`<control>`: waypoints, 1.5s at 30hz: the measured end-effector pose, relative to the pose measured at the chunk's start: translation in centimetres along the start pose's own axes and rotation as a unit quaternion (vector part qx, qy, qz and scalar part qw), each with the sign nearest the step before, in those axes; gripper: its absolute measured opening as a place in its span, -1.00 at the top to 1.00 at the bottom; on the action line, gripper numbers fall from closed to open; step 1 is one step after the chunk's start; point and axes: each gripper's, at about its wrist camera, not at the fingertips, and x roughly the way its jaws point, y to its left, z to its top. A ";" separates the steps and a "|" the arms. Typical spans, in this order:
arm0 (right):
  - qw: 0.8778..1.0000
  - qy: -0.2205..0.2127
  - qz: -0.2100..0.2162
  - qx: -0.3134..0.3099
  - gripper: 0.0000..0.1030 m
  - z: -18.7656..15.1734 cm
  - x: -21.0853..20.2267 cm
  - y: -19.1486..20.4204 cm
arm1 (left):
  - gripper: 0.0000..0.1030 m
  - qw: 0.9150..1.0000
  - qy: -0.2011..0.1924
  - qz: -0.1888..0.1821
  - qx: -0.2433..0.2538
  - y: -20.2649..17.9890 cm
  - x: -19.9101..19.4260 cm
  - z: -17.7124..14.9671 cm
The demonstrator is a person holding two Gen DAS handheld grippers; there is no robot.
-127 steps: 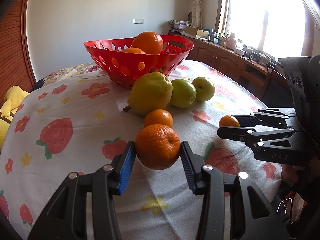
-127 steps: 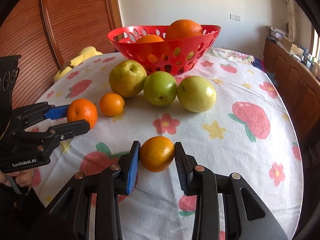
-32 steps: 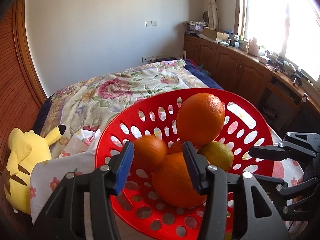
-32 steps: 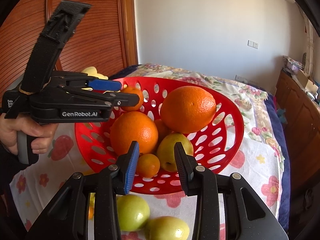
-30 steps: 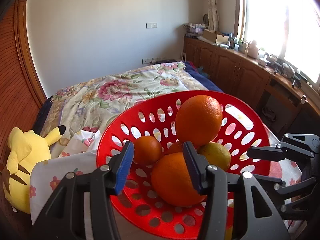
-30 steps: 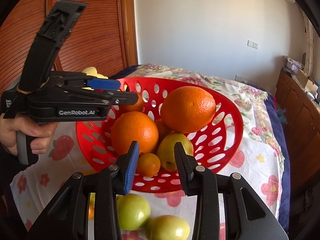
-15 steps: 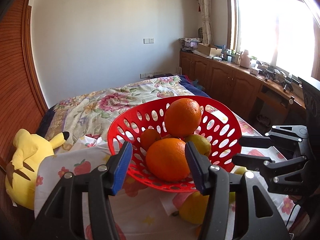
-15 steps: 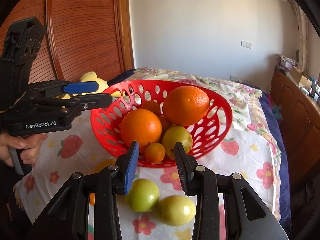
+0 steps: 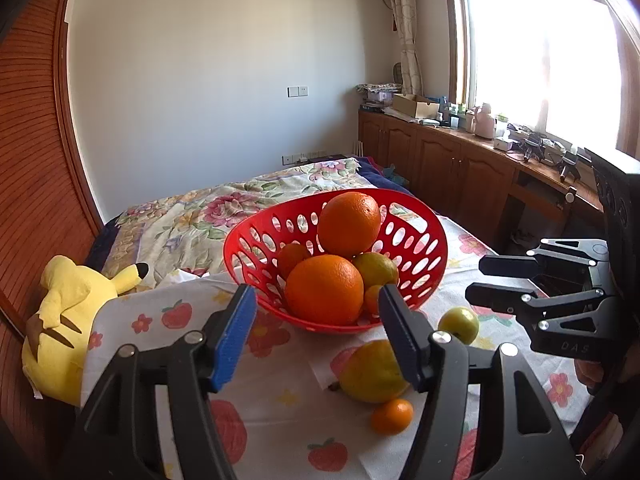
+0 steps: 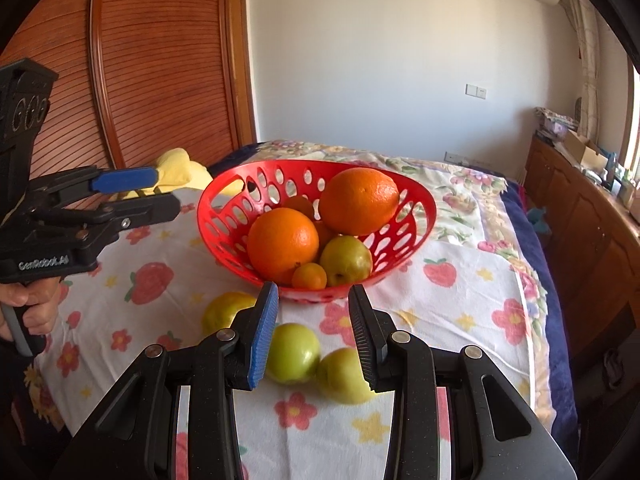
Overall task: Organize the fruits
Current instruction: 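Move the left tool to a tangerine while the right tool approaches a yellow-green pomelo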
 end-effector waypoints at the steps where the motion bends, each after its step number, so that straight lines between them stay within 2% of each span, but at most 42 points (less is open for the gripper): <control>1: 1.000 0.000 -0.001 0.001 0.31 -0.1 -0.2 0.0 | -0.26 1.000 -0.001 0.000 -0.001 0.0 -0.2 -0.3; 5: 1.000 0.003 -0.006 0.006 0.28 -1.0 -0.6 0.0 | -0.40 1.000 -0.005 0.000 -0.015 -0.1 -0.8 -1.7; 10: 1.000 0.010 -0.012 0.017 0.24 -2.2 -0.9 -0.5 | -0.40 1.000 0.000 -0.010 -0.025 -0.6 -0.9 -3.5; 17: 0.999 0.026 -0.023 0.032 0.02 -4.0 0.1 -1.7 | -0.40 0.999 0.019 -0.022 -0.039 -2.0 0.3 -6.7; 23: 0.998 0.049 -0.029 0.040 0.02 -5.3 1.9 -2.7 | -0.40 0.998 0.043 -0.022 -0.032 -3.4 1.5 -8.9; 32: 0.997 0.063 -0.022 0.044 0.01 -5.5 3.6 -3.2 | -0.40 0.998 0.049 -0.025 -0.033 -4.3 2.5 -10.1; 38: 0.996 0.076 0.001 0.055 -0.08 -5.4 4.8 -3.8 | -0.40 0.998 0.045 -0.022 -0.033 -4.5 2.3 -10.2; 45: 0.993 0.081 0.019 0.080 -0.08 -5.4 5.2 -4.6 | -0.40 0.998 0.052 -0.011 -0.028 -4.6 2.6 -10.2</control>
